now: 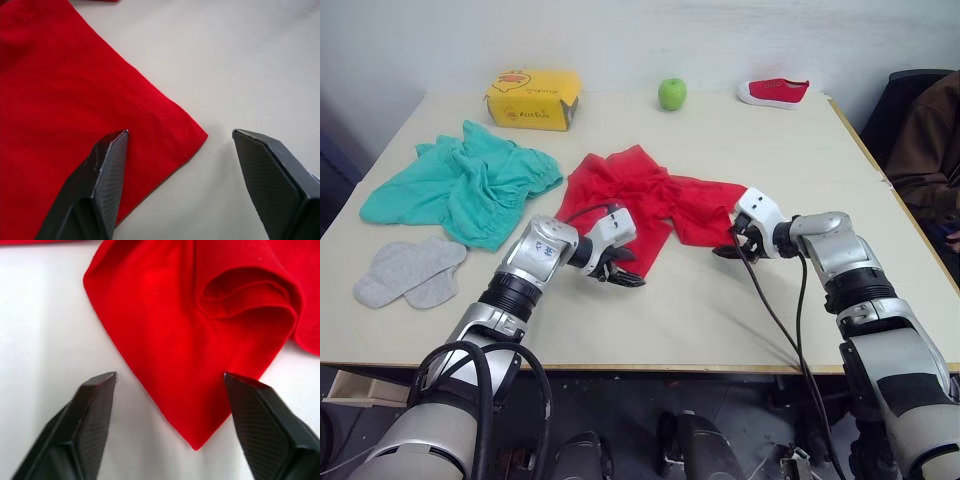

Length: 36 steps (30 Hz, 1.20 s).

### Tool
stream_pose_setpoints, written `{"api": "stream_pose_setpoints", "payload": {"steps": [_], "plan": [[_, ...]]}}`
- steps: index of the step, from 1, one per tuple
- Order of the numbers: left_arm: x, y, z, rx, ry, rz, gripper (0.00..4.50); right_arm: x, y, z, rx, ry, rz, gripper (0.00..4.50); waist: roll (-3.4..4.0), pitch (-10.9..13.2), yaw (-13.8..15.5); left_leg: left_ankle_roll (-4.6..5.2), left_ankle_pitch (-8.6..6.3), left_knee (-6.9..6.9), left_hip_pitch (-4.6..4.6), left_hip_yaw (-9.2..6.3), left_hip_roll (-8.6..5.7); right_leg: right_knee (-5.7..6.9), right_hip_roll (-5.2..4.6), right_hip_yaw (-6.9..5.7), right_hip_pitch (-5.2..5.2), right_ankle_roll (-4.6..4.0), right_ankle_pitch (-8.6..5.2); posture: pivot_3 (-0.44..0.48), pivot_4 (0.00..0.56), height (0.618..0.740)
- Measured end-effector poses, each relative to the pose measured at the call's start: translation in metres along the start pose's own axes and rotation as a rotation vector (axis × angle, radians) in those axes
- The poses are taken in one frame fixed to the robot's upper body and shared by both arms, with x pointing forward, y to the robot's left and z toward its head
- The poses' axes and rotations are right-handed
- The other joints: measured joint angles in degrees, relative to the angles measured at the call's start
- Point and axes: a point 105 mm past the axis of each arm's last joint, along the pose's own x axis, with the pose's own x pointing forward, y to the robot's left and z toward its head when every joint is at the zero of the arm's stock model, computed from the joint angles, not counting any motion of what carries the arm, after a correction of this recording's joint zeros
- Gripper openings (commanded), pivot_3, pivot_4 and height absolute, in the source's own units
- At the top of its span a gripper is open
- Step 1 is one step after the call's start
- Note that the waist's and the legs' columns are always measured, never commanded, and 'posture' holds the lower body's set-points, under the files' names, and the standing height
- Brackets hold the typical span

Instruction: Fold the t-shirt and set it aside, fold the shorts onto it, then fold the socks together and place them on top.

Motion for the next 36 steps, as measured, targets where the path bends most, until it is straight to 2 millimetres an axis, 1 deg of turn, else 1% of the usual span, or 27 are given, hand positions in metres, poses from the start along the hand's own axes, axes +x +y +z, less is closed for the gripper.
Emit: {"api": "stream_pose_setpoints", "payload": {"steps": [4,5,7,8,9,13,17,20,22,23,25,27,29,31,33,34,35,36], "plan": [[0.0,0.0,-0.001,-0.004,0.002,-0.002,1.39,0.001,0.001,0.001,-0.002,-0.001,0.003,0.92,0.0,0.0,0.01,-0.01,-0.01,0.0,0.0,0.0,0.0,0.01,0.0,0.0,0.0,0.0,0.0,0.0,0.15,0.74],[0.0,0.0,-0.001,-0.006,0.003,-0.006,1.03,0.001,0.001,0.001,-0.003,-0.001,0.001,0.55,0.0,0.0,0.02,-0.01,-0.01,0.0,0.0,0.0,0.0,0.01,0.0,0.0,0.0,0.0,0.0,0.0,0.15,0.74],[0.0,0.0,-0.002,-0.01,0.005,-0.009,0.42,0.002,0.001,0.001,-0.006,-0.001,-0.006,0.0,0.0,0.0,0.03,-0.02,-0.01,0.0,0.0,0.0,0.0,0.01,-0.01,0.0,0.0,-0.01,0.0,0.0,0.15,0.74],[-0.001,0.001,-0.003,-0.013,0.007,-0.008,0.1,0.002,0.0,0.001,-0.008,-0.001,-0.011,0.0,0.0,0.0,0.03,-0.02,-0.01,0.0,0.0,0.0,0.0,0.01,-0.01,-0.01,-0.01,-0.01,0.0,0.0,0.15,0.74],[-0.001,0.002,-0.003,-0.016,0.008,-0.01,0.04,0.002,-0.001,0.001,-0.008,0.0,-0.019,0.0,0.0,0.0,0.04,-0.02,-0.01,0.0,0.0,0.0,0.0,0.0,-0.01,-0.01,-0.01,-0.01,0.0,0.0,0.15,0.74],[-0.003,0.003,-0.003,-0.019,0.004,-0.01,0.04,0.001,-0.001,0.001,-0.01,-0.002,-0.026,0.0,0.0,0.0,0.01,-0.03,-0.01,-0.04,-0.01,0.0,0.01,-0.01,-0.01,-0.01,-0.02,-0.01,-0.01,0.0,0.15,0.74],[-0.009,0.006,-0.005,-0.037,-0.003,-0.003,0.04,-0.002,0.0,0.001,-0.013,-0.017,-0.027,0.0,0.03,0.02,-0.02,-0.03,-0.01,-0.19,-0.03,0.02,0.0,-0.06,0.0,-0.01,-0.09,-0.02,-0.01,0.0,0.15,0.74],[-0.027,0.012,-0.015,-0.087,-0.004,0.028,0.04,-0.012,0.003,-0.004,-0.016,-0.009,-0.01,0.0,0.06,0.06,-0.03,-0.06,0.01,-0.45,-0.03,0.07,-0.01,-0.11,0.0,-0.01,-0.19,-0.05,-0.05,0.0,0.15,0.74],[-0.039,0.012,-0.022,-0.102,0.0,0.032,0.04,-0.02,0.006,-0.008,-0.012,-0.003,0.007,0.0,0.08,0.08,-0.1,-0.08,0.02,-0.58,-0.06,0.1,0.0,-0.1,0.03,-0.01,-0.27,-0.06,-0.07,0.0,0.15,0.74],[-0.045,0.01,-0.027,-0.107,0.004,0.024,0.04,-0.024,0.009,-0.01,-0.007,-0.001,0.023,0.0,0.11,0.1,-0.16,-0.09,0.02,-0.64,-0.06,0.12,0.01,-0.07,0.04,-0.01,-0.29,-0.07,-0.09,0.0,0.15,0.74],[-0.061,-0.011,-0.038,-0.082,-0.006,-0.067,0.04,-0.039,0.022,-0.014,0.018,-0.007,0.086,0.0,0.15,0.16,-0.26,-0.14,0.01,-0.71,-0.25,0.19,0.03,0.04,0.07,0.01,-0.56,-0.12,-0.14,0.0,0.15,0.74],[-0.07,-0.023,-0.045,-0.075,-0.007,-0.115,0.04,-0.049,0.029,-0.016,0.036,-0.005,0.12,0.0,0.15,0.17,-0.1,-0.14,0.02,-0.56,-0.74,0.19,0.03,0.11,0.07,0.01,-1.08,-0.14,-0.17,0.0,0.15,0.74],[-0.074,-0.029,-0.046,-0.04,-0.016,-0.122,0.04,-0.058,0.037,-0.016,0.043,-0.015,0.148,0.0,0.15,0.2,0.11,-0.13,0.02,-0.29,-0.91,0.11,0.03,0.02,0.06,-0.03,-1.15,-0.14,-0.17,0.0,0.15,0.74],[-0.076,-0.028,-0.043,-0.014,-0.034,-0.098,0.04,-0.062,0.04,-0.015,0.038,-0.024,0.15,0.0,0.13,0.23,0.29,-0.08,0.01,-0.05,-0.97,-0.02,0.0,0.05,0.04,-0.04,-1.09,-0.11,-0.16,0.0,0.15,0.74],[-0.073,-0.024,-0.038,-0.017,-0.067,-0.059,0.43,-0.063,0.039,-0.016,0.044,-0.023,0.138,0.0,0.12,0.23,0.45,0.01,-0.03,0.07,-0.99,-0.09,-0.02,0.05,0.02,-0.04,-1.01,-0.06,-0.12,0.0,0.15,0.74],[-0.067,-0.022,-0.031,-0.014,-0.103,-0.043,0.63,-0.063,0.038,-0.018,0.049,-0.019,0.126,0.0,0.12,0.23,0.64,0.05,-0.05,0.09,-1.01,-0.1,-0.03,0.06,0.0,-0.04,-1.0,-0.04,-0.11,0.0,0.15,0.74],[-0.06,-0.022,-0.024,-0.005,-0.13,-0.04,0.98,-0.063,0.037,-0.018,0.051,-0.019,0.118,0.0,0.1,0.24,0.81,0.08,-0.07,0.12,-1.05,-0.1,-0.03,0.06,0.0,-0.04,-1.02,-0.03,-0.1,0.0,0.15,0.74],[-0.054,-0.022,-0.016,0.007,-0.158,-0.035,1.21,-0.062,0.037,-0.018,0.053,-0.021,0.11,0.0,0.1,0.24,0.93,0.07,-0.07,0.11,-1.06,-0.1,-0.03,0.05,0.01,-0.04,-1.03,-0.02,-0.1,0.0,0.15,0.74]]}}
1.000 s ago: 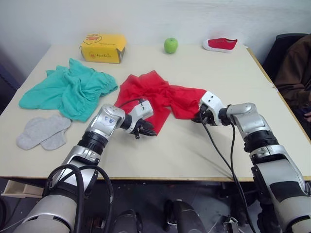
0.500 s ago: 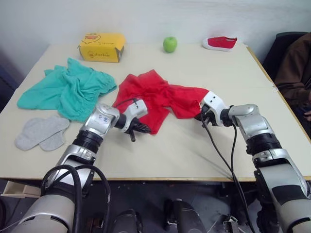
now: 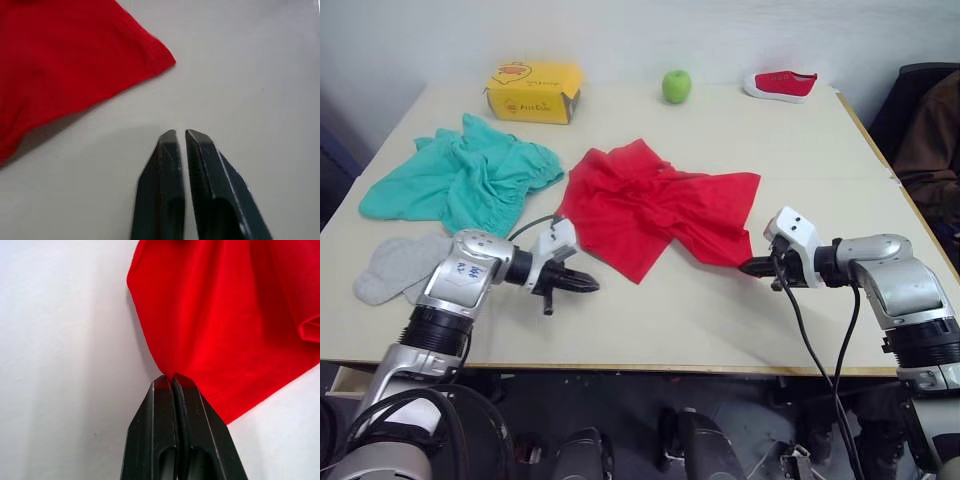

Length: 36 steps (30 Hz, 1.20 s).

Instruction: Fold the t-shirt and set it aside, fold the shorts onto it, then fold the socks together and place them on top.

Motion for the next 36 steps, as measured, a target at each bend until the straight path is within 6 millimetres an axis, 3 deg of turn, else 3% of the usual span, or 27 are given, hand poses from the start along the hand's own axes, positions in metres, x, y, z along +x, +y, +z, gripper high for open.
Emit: {"api": "stream_pose_setpoints", "payload": {"steps": [4,7,13,19,22,31,32,36], "plan": [[0.022,0.003,0.02,0.013,-0.051,0.031,2.51,0.005,-0.001,-0.001,0.015,-0.007,-0.016,0.0,-0.02,0.01,0.34,-0.02,-0.01,-0.02,-0.02,0.1,0.02,-0.03,0.04,-0.03,-0.06,0.0,0.0,0.0,0.15,0.74],[0.037,0.003,0.022,-0.001,-0.032,0.064,3.43,0.006,-0.001,-0.003,0.02,-0.006,-0.022,0.0,-0.02,0.01,0.39,-0.01,-0.01,-0.01,0.0,0.1,0.02,-0.01,0.04,-0.03,-0.05,0.0,0.0,0.0,0.15,0.74],[0.058,-0.004,0.015,-0.025,0.032,0.063,3.43,0.01,0.0,-0.003,0.021,-0.008,-0.03,0.0,-0.03,0.02,0.39,-0.02,-0.01,0.0,0.01,0.1,0.02,0.01,0.04,-0.02,-0.05,0.0,0.0,0.0,0.15,0.74],[0.063,-0.001,0.015,0.085,0.099,0.128,3.43,0.012,0.0,-0.001,0.022,-0.016,-0.033,0.0,-0.03,0.02,0.55,-0.01,0.0,0.04,0.07,0.07,0.02,0.01,0.02,-0.02,0.05,0.0,0.0,0.0,0.15,0.74],[0.063,0.006,0.014,0.101,0.115,0.166,2.88,0.013,0.0,0.0,0.021,-0.023,-0.031,0.0,-0.02,0.01,0.53,-0.01,0.0,0.07,0.1,0.07,0.02,0.04,0.02,-0.01,0.08,0.0,0.0,0.0,0.15,0.74],[0.054,0.021,0.012,0.027,0.12,0.208,0.21,0.013,0.0,0.001,0.013,-0.027,-0.035,0.0,-0.02,0.01,0.28,-0.01,0.0,0.05,0.11,0.09,0.04,0.06,0.04,-0.01,0.06,0.0,0.0,0.0,0.15,0.74],[0.052,0.023,0.011,-0.003,0.115,0.21,0.02,0.013,0.0,0.001,0.012,-0.028,-0.035,0.0,-0.02,0.01,0.22,-0.01,0.0,0.05,0.11,0.09,0.04,0.06,0.04,-0.01,0.06,0.0,0.0,0.0,0.15,0.74],[0.046,0.024,0.01,-0.07,0.092,0.192,0.02,0.013,-0.001,0.001,0.012,-0.028,-0.035,0.0,-0.02,0.01,-0.24,-0.02,0.0,0.04,0.11,0.09,0.04,0.07,0.04,-0.01,0.06,0.0,0.0,0.0,0.15,0.74]]}}
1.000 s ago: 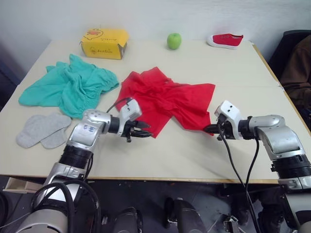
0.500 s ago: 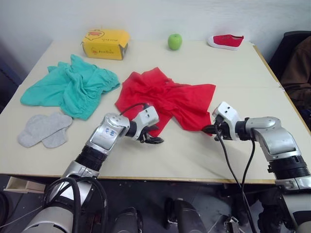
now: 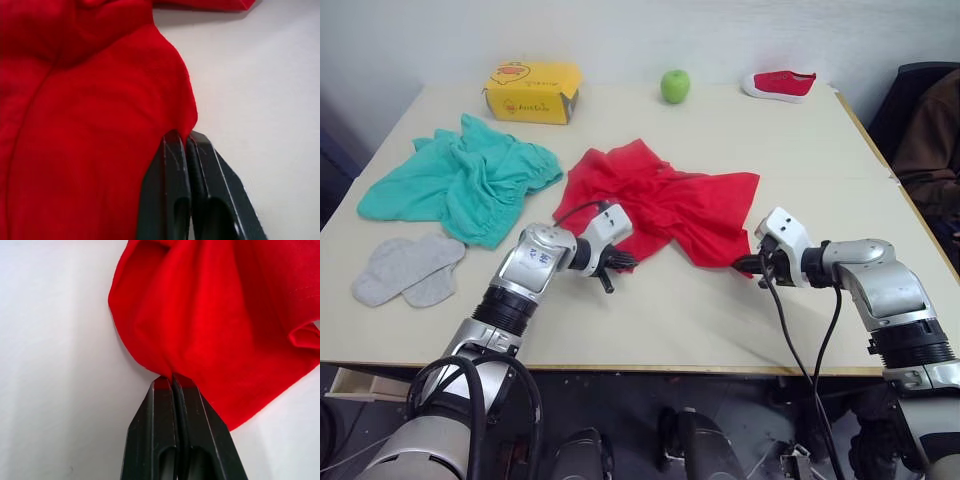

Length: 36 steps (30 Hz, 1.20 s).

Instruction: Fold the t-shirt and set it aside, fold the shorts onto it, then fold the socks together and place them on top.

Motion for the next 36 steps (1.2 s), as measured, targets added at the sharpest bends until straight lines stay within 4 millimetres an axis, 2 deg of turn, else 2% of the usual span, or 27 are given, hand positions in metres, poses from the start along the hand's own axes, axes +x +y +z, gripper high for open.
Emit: {"api": "stream_pose_setpoints", "payload": {"steps": [5,7,11,13,16,19,22,26,31,33,36], "plan": [[-0.016,0.001,-0.009,-0.02,0.022,-0.033,0.02,-0.001,-0.001,-0.003,0.008,0.009,0.001,0.0,0.0,0.0,-0.86,-0.09,0.02,-0.07,0.01,0.02,0.04,0.03,0.03,0.0,-0.06,-0.05,-0.03,0.0,0.15,0.74],[-0.034,-0.007,-0.022,0.002,0.06,-0.097,0.02,-0.007,-0.002,-0.006,0.006,0.021,0.007,0.0,0.03,0.03,-1.08,-0.19,0.03,-0.18,0.02,0.05,0.08,0.05,0.07,0.0,-0.12,-0.14,-0.08,0.0,0.15,0.74],[-0.086,-0.028,-0.06,0.035,0.145,-0.24,0.02,-0.03,0.004,-0.019,0.023,0.057,0.056,0.0,0.16,0.12,-1.0,-0.3,0.04,-0.39,0.07,0.07,0.16,-0.02,0.14,-0.01,-0.17,-0.28,-0.17,0.0,0.15,0.74],[-0.106,-0.035,-0.075,0.008,0.167,-0.282,0.02,-0.043,0.007,-0.028,0.041,0.086,0.07,0.0,0.2,0.19,-0.63,-0.3,0.03,-0.33,0.04,0.04,0.16,-0.04,0.13,-0.02,-0.17,-0.28,-0.17,0.0,0.15,0.74],[-0.135,-0.042,-0.098,-0.028,0.226,-0.294,0.02,-0.055,0.021,-0.036,0.054,0.095,0.127,0.0,0.2,0.22,-0.49,-0.24,-0.01,-0.29,0.0,-0.06,0.14,-0.11,0.12,-0.04,-0.13,-0.26,-0.17,0.0,0.15,0.74],[-0.161,-0.061,-0.11,-0.065,0.271,-0.352,0.02,-0.066,0.044,-0.044,0.068,0.103,0.226,0.0,0.22,0.24,-0.41,-0.2,-0.05,-0.38,-0.03,-0.11,0.12,-0.17,0.1,-0.05,-0.14,-0.22,-0.2,0.0,0.15,0.74],[-0.177,-0.084,-0.119,-0.106,0.307,-0.414,0.02,-0.078,0.065,-0.053,0.073,0.13,0.312,0.0,0.22,0.33,-0.39,-0.19,-0.07,-0.49,0.0,-0.11,0.1,-0.22,0.1,-0.04,-0.13,-0.19,-0.21,0.0,0.15,0.74],[-0.187,-0.099,-0.127,-0.144,0.318,-0.439,0.02,-0.095,0.092,-0.061,0.097,0.163,0.436,0.0,0.22,0.39,-0.28,-0.16,-0.1,-0.65,0.05,-0.14,0.08,-0.3,0.11,-0.05,-0.1,-0.19,-0.22,0.0,0.15,0.74],[-0.183,-0.088,-0.116,-0.105,0.262,-0.385,0.02,-0.101,0.099,-0.054,0.114,0.127,0.467,0.0,0.21,0.45,0.02,-0.07,-0.14,-0.72,0.03,-0.19,0.02,-0.4,0.11,-0.03,-0.09,-0.18,-0.21,0.0,0.15,0.74],[-0.175,-0.071,-0.103,-0.062,0.193,-0.324,0.02,-0.097,0.086,-0.044,0.103,0.086,0.403,0.0,0.19,0.47,0.2,-0.11,-0.11,-0.68,0.06,-0.18,0.0,-0.34,0.11,-0.02,-0.04,-0.14,-0.18,0.0,0.15,0.74],[-0.156,-0.029,-0.069,0.034,0.06,-0.182,0.02,-0.087,0.047,-0.01,0.072,-0.049,0.231,0.0,0.1,0.57,0.61,-0.14,0.05,-0.62,-0.01,-0.15,-0.07,-0.29,0.09,0.0,-0.1,-0.16,0.02,0.0,0.15,0.74]]}}
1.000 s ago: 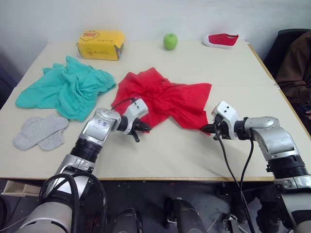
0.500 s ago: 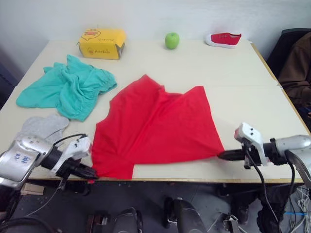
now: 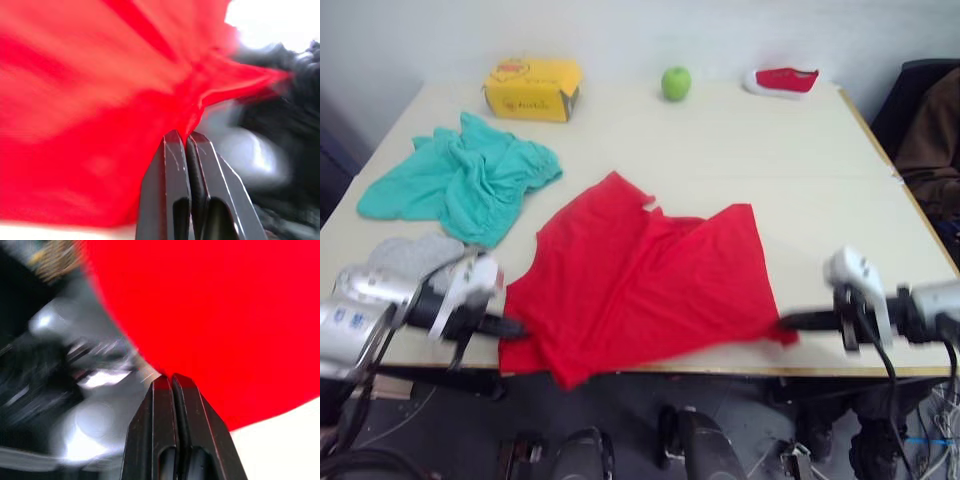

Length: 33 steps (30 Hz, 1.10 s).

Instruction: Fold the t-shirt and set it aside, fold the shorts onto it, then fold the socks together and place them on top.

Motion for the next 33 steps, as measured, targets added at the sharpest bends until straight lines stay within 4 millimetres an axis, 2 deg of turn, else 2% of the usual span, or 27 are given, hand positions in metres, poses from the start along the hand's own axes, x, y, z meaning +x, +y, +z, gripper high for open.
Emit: {"api": "stream_pose_setpoints", "payload": {"steps": [2,4,5,6,7,9,10,11,12,13,14,15,17,20,22,24,27,29,31,33], "plan": [[0.004,0.039,0.03,0.058,-0.099,0.141,0.02,0.002,-0.029,0.027,-0.04,-0.087,-0.137,0.0,-0.12,0.03,0.27,-0.02,0.18,0.11,-0.02,0.03,-0.04,0.1,0.0,-0.02,0.0,-0.01,0.02,0.0,0.15,0.74],[-0.001,0.09,0.076,0.133,-0.239,0.378,0.02,0.003,-0.071,0.066,-0.096,-0.221,-0.356,0.0,-0.33,0.25,0.31,-0.02,0.22,0.43,-0.19,0.02,-0.04,0.21,-0.05,-0.07,-0.1,0.0,0.08,0.0,0.15,0.74],[-0.007,0.109,0.098,0.168,-0.295,0.487,0.02,0.001,-0.087,0.086,-0.124,-0.289,-0.453,0.0,-0.4,0.34,0.28,-0.01,0.22,0.48,-0.26,0.0,-0.04,0.23,-0.08,-0.09,-0.15,0.01,0.1,0.0,0.15,0.74],[-0.02,0.128,0.128,0.202,-0.378,0.622,0.02,-0.006,-0.104,0.115,-0.176,-0.376,-0.579,0.0,-0.48,0.47,0.26,0.0,0.22,0.64,-0.4,0.0,-0.05,0.32,-0.12,-0.1,-0.3,0.02,0.13,0.0,0.15,0.74],[-0.044,0.14,0.167,0.248,-0.483,0.759,0.02,-0.02,-0.111,0.153,-0.274,-0.48,-0.697,0.0,-0.65,0.73,0.12,0.05,0.24,0.8,-1.13,0.05,-0.06,0.58,-0.18,-0.09,-0.99,0.01,0.21,0.0,0.15,0.74],[-0.104,0.136,0.233,0.336,-0.705,0.94,0.02,-0.06,-0.101,0.216,-0.515,-0.67,-0.864,0.0,-0.76,0.87,-0.27,0.04,0.3,0.76,-2.15,0.24,-0.12,0.81,-0.17,-0.1,-2.15,-0.01,0.31,0.0,0.15,0.74],[-0.136,0.124,0.26,0.391,-0.813,1.001,0.02,-0.08,-0.087,0.24,-0.651,-0.746,-0.924,0.0,-0.76,0.86,-0.51,0.02,0.3,0.67,-2.17,0.4,-0.26,0.75,-0.13,-0.14,-2.33,-0.01,0.3,0.0,0.15,0.74],[-0.164,0.11,0.277,0.45,-0.897,1.046,0.02,-0.094,-0.075,0.254,-0.755,-0.802,-0.961,0.0,-0.7,0.79,-0.89,0.03,0.3,0.56,-1.86,0.46,-0.26,0.82,-0.08,-0.38,-2.16,-0.01,0.3,0.0,0.15,0.74],[-0.179,0.102,0.282,0.488,-0.933,1.062,0.02,-0.102,-0.07,0.258,-0.817,-0.822,-0.987,0.0,-0.65,0.74,-1.26,0.03,0.3,0.52,-1.39,0.56,-0.23,0.91,-0.09,-0.69,-1.76,0.0,0.3,0.0,0.15,0.74],[-0.187,0.1,0.279,0.505,-0.935,1.07,0.02,-0.107,-0.068,0.257,-0.846,-0.83,-1.003,0.0,-0.62,0.73,-1.35,0.05,0.28,0.33,-0.92,0.63,-0.22,0.87,-0.11,-0.96,-1.36,0.0,0.29,0.0,0.15,0.74],[-0.187,0.101,0.271,0.513,-0.91,1.055,0.02,-0.108,-0.069,0.253,-0.864,-0.824,-1.009,0.0,-0.57,0.7,-1.4,0.11,0.25,-0.09,-0.52,0.61,-0.21,0.41,-0.14,-1.28,-0.85,0.02,0.11,0.0,0.15,0.74],[-0.183,0.105,0.261,0.503,-0.879,1.038,0.02,-0.105,-0.07,0.248,-0.873,-0.811,-1.004,0.0,-0.57,0.7,-1.43,0.12,0.1,-0.37,-0.27,0.6,-0.21,0.22,-0.15,-1.34,-0.78,-0.01,0.03,0.0,0.15,0.74],[-0.161,0.118,0.232,0.451,-0.795,0.97,0.02,-0.09,-0.076,0.23,-0.865,-0.754,-0.962,0.0,-0.58,0.72,-1.44,-0.11,-0.05,-0.45,-0.58,0.61,-0.19,0.01,-0.15,-1.36,-1.01,-0.07,-0.03,0.0,0.15,0.74],[-0.115,0.136,0.162,0.325,-0.626,0.846,0.02,-0.055,-0.084,0.182,-0.789,-0.612,-0.841,0.0,-0.6,0.78,-1.51,-0.03,0.0,0.11,-1.02,0.58,-0.09,0.22,-0.16,-1.35,-1.11,-0.16,0.02,0.0,0.15,0.74],[-0.089,0.137,0.123,0.251,-0.542,0.777,0.02,-0.031,-0.081,0.15,-0.748,-0.531,-0.748,0.0,-0.64,0.8,-1.51,0.0,0.01,0.8,-1.04,0.47,0.01,0.64,-0.23,-1.31,-1.0,-0.17,0.05,0.0,0.15,0.74],[-0.066,0.13,0.089,0.209,-0.46,0.706,0.02,-0.011,-0.075,0.119,-0.693,-0.474,-0.674,0.0,-0.64,0.8,-1.36,0.04,0.04,0.95,-0.9,0.23,0.04,0.75,-0.32,-1.2,-0.89,-0.27,0.16,0.0,0.15,0.74],[-0.036,0.111,0.052,0.159,-0.348,0.594,0.02,0.014,-0.067,0.079,-0.612,-0.384,-0.577,0.0,-0.63,0.8,-1.24,0.01,0.12,0.96,-0.69,0.2,0.05,0.85,-0.36,-1.09,-0.78,-0.33,0.2,0.0,0.15,0.74],[-0.012,0.09,0.027,0.114,-0.27,0.488,0.02,0.033,-0.056,0.045,-0.553,-0.295,-0.479,0.0,-0.63,0.79,-1.19,-0.02,0.12,0.91,-0.64,0.22,0.07,0.92,-0.33,-1.04,-0.79,-0.37,0.17,0.0,0.15,0.74],[0.004,0.072,0.01,0.079,-0.212,0.407,0.02,0.043,-0.047,0.018,-0.49,-0.226,-0.407,0.0,-0.63,0.79,-1.14,-0.02,0.12,0.91,-0.73,0.24,0.07,0.92,-0.33,-1.02,-0.88,-0.38,0.17,0.0,0.15,0.74],[0.013,0.058,0.001,0.061,-0.174,0.351,0.02,0.043,-0.041,0.007,-0.466,-0.186,-0.358,0.0,-0.63,0.8,-1.08,-0.02,0.12,0.94,-0.75,0.23,0.07,0.9,-0.33,-1.03,-0.88,-0.38,0.17,0.0,0.15,0.74]]}}
